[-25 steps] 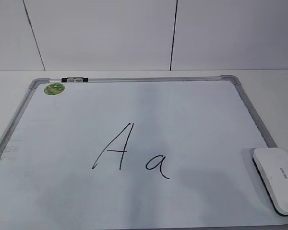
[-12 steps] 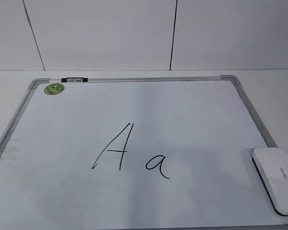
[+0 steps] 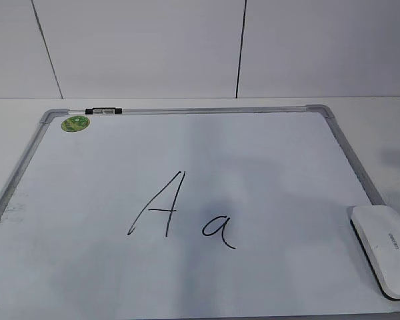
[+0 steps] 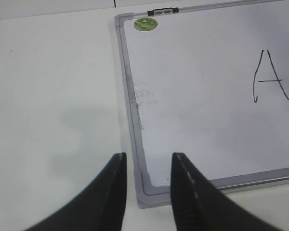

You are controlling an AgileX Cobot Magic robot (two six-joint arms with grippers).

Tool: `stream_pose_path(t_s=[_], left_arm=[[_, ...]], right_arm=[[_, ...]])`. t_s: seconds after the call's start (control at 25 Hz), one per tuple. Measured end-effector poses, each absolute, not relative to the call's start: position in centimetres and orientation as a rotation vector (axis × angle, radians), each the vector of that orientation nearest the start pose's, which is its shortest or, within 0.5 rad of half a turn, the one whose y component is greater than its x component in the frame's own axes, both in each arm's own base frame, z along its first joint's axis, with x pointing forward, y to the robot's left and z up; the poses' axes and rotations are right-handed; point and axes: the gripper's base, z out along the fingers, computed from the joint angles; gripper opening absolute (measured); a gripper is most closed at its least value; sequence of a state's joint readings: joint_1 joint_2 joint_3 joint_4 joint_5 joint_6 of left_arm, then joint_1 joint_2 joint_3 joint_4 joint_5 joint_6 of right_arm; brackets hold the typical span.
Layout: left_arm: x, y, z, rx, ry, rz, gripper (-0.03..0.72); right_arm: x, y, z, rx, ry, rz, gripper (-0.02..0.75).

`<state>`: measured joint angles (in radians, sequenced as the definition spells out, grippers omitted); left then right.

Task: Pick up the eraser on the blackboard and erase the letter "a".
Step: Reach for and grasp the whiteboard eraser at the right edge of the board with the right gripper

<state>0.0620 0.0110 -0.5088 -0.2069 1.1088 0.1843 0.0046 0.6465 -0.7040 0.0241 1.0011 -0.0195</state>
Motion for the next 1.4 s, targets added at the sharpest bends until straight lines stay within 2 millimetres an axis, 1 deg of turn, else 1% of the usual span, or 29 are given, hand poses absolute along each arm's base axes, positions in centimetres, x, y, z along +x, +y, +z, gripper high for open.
stream_pose_path(t_s=[0.24,0.32,0.44,0.6,0.64,0.92,1.04,1.16,1.24,1.4], left_arm=[[-0.6,-1.7,27.7,0.142,2.073,-0.099,0.235],[-0.6,-1.7,27.7,0.142,2.073,-0.099,0.235],[-0.6,-1.7,27.7,0.142,2.073,-0.099,0.235],[-0.6,-1.7,27.7,0.142,2.073,-0.099,0.235],[-0.6,-1.7,27.7,0.142,2.073,-0.099,0.235],[-0.6,-1.7,27.7,0.142,2.073,-0.099,0.235],[-0.6,-1.7,27.7,0.142,2.073,-0.099,0.235],[-0.6,-1.7,27.7,0.142,2.073,-0.099,0.235],[-0.6,-1.7,27.7,0.142,2.073,-0.099,0.235],[-0.6,-1.7,27.7,0.142,2.073,-0.099,0.235]], right_arm=[[14.7,1.2,30.6,-0.109,2.671,0.069,0.587],[16.2,1.6,29.8,-0.124,2.752,0.091,0.587],[18.0,1.9,28.5,-0.132,2.858,0.116,0.587],[19.9,2.2,26.4,-0.135,2.974,0.144,0.587],[19.9,2.2,26.4,-0.135,2.974,0.144,0.587],[21.7,2.7,24.6,-0.060,3.008,0.207,0.587],[22.3,3.0,23.7,-0.072,3.042,0.207,0.587],[22.7,3.9,23.0,-0.128,3.080,0.153,0.587],[23.1,4.7,22.7,-0.176,3.086,0.074,0.587],[23.7,5.4,22.3,-0.154,3.087,-0.030,0.587]])
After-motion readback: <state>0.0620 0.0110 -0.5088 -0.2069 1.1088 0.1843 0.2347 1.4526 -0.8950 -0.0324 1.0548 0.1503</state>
